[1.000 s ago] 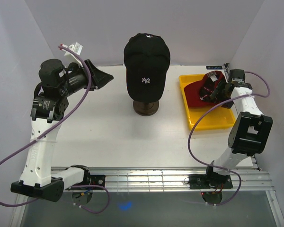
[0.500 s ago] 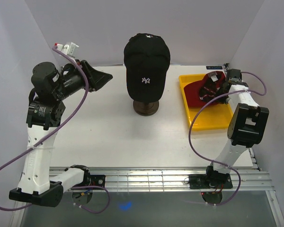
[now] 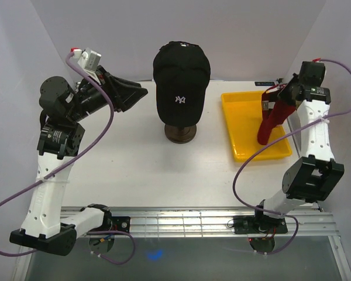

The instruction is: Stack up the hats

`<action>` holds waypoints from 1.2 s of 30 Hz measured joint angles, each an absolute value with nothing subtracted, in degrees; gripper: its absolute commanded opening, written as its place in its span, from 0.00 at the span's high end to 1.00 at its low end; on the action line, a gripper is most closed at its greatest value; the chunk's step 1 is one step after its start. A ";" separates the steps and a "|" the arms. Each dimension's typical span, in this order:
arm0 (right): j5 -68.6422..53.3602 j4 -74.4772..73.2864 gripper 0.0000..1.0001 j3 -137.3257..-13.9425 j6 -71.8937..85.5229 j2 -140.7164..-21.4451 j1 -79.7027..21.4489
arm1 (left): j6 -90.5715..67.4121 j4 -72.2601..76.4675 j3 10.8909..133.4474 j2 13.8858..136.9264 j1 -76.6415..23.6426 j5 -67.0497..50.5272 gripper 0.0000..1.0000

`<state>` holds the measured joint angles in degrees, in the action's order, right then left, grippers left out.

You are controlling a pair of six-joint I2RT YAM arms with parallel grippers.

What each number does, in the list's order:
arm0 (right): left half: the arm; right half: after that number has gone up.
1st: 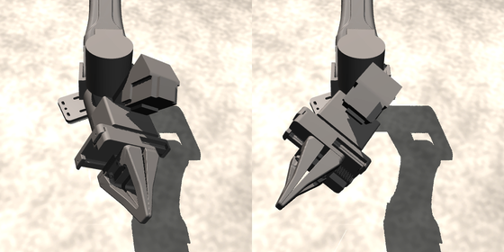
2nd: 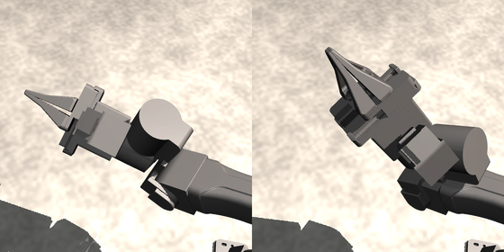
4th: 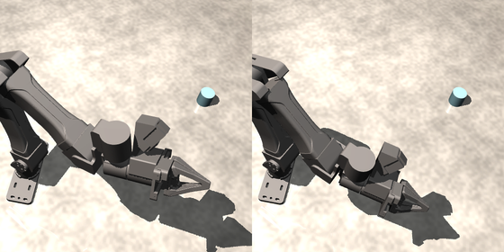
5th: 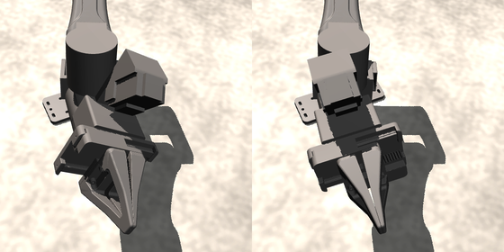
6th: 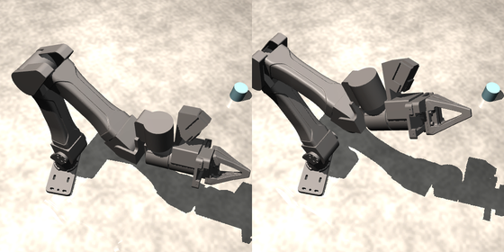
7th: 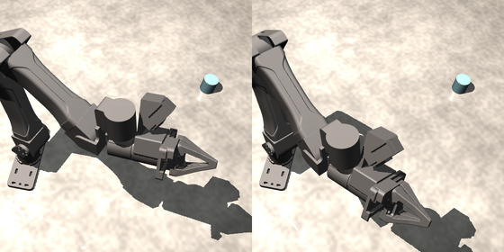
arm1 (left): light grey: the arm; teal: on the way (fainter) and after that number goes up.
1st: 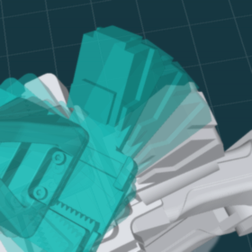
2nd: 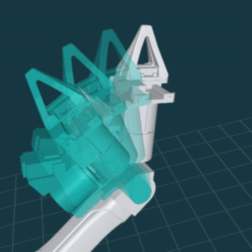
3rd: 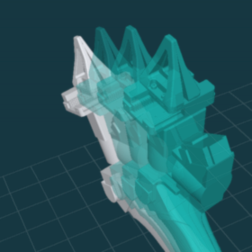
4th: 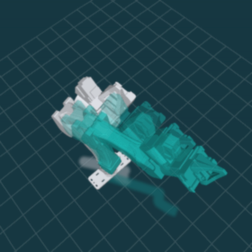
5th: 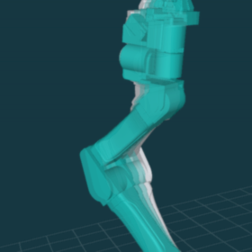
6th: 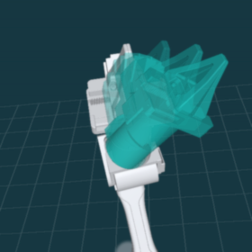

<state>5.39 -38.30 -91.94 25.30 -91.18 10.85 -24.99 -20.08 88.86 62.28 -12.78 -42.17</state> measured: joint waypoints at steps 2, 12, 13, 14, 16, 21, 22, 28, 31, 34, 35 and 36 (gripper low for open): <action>4.69 -40.62 0.92 -96.97 25.32 -88.66 10.87 | -24.82 -19.07 91.00 64.23 -15.35 -41.32 0.44; -3.90 -49.10 0.92 -113.38 27.90 -80.23 10.98 | -19.84 -17.91 100.05 72.99 -39.81 -26.37 0.43; -5.15 -49.67 0.92 -113.40 28.27 -79.31 10.98 | -18.90 -17.91 100.42 73.91 -42.65 -24.05 0.43; -6.31 -50.17 0.92 -113.40 28.73 -78.50 10.96 | -17.98 -17.96 100.79 74.91 -45.60 -21.76 0.43; -8.12 -50.85 0.92 -113.40 29.67 -76.93 10.96 | -15.99 -18.26 102.04 77.52 -51.64 -16.21 0.43; -10.74 -51.42 0.92 -113.14 31.22 -73.01 10.96 | -10.81 -18.55 105.80 85.17 -65.80 -2.83 0.41; -11.11 -51.62 0.92 -113.21 31.46 -72.29 10.96 | -9.93 -18.52 106.21 86.59 -67.94 -0.60 0.41; -13.56 -52.47 0.92 -112.73 33.26 -68.25 10.96 | -6.81 -16.88 106.61 93.12 -75.46 10.46 0.39; -14.22 -52.38 0.92 -110.24 34.06 -64.97 10.98 | -6.42 -14.68 106.76 95.72 -76.73 14.94 0.39; -15.07 -52.34 0.92 -108.22 34.39 -62.43 10.96 | -6.42 -12.73 107.46 97.89 -77.19 18.68 0.38; -15.27 -52.34 0.92 -107.85 34.41 -62.06 10.96 | -6.42 -11.88 107.90 98.54 -77.21 19.62 0.38; -15.44 -52.36 0.92 -107.59 34.41 -61.76 10.96 | -6.39 -11.29 108.36 99.04 -77.21 20.40 0.38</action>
